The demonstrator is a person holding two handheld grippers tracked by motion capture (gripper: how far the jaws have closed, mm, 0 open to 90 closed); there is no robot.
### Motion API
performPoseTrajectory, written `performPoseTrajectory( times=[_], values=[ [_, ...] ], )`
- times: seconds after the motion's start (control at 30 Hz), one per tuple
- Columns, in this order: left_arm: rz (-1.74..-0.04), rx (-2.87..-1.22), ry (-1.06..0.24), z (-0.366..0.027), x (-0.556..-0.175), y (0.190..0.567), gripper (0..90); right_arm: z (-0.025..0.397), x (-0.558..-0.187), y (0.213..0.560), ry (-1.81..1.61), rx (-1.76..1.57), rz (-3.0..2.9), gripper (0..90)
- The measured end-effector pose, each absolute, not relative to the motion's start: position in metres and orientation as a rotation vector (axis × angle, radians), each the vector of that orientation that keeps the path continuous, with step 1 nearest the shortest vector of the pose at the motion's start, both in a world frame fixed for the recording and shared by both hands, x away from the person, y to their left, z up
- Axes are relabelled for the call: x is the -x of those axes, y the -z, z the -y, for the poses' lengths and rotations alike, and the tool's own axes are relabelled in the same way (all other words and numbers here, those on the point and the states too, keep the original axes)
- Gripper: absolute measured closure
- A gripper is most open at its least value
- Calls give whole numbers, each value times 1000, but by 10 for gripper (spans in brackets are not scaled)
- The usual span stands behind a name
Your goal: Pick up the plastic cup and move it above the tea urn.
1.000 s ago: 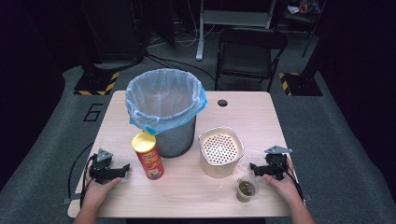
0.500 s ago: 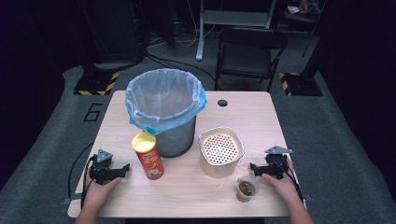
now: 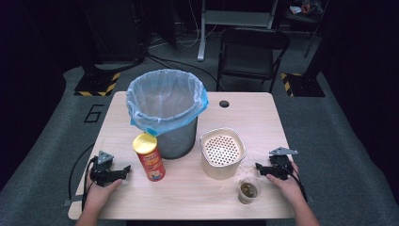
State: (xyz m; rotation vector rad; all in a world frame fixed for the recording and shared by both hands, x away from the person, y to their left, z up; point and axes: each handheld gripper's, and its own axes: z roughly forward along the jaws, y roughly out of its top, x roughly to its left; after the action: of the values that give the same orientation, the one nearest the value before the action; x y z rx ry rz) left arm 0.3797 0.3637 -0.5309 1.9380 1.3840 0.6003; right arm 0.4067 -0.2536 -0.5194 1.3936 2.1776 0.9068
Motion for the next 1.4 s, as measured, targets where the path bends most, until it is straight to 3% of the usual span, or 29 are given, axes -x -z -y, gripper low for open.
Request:
performPoseTrajectory(
  times=[0.33, 0.57, 0.73, 1.0, 1.13, 1.3, 1.4],
  values=[
    [-1384, -1938, -600, -364, -380, 531, 142, 251, -405, 497, -970, -1416, -2172, 563],
    [-1384, -1938, -600, -364, -380, 531, 142, 245, -410, 454, -1105, -1371, -2158, 568],
    [-1384, -1938, -600, -364, -380, 531, 142, 232, -414, 428, -1154, -1294, -2194, 643],
    [-1384, -1938, -600, -364, -380, 531, 142, 213, -416, 403, -1269, -1252, -2196, 653],
    [-1384, -1938, -600, -364, -380, 531, 142, 197, -417, 400, -1243, -1201, -2266, 651],
    [-1385, -1937, -604, -364, -380, 531, 143, 186, -423, 410, -1205, -1223, -2321, 738],
    [-1386, -1938, -603, -364, -379, 531, 143, 183, -423, 413, -1196, -1227, -2318, 735]
  ],
)
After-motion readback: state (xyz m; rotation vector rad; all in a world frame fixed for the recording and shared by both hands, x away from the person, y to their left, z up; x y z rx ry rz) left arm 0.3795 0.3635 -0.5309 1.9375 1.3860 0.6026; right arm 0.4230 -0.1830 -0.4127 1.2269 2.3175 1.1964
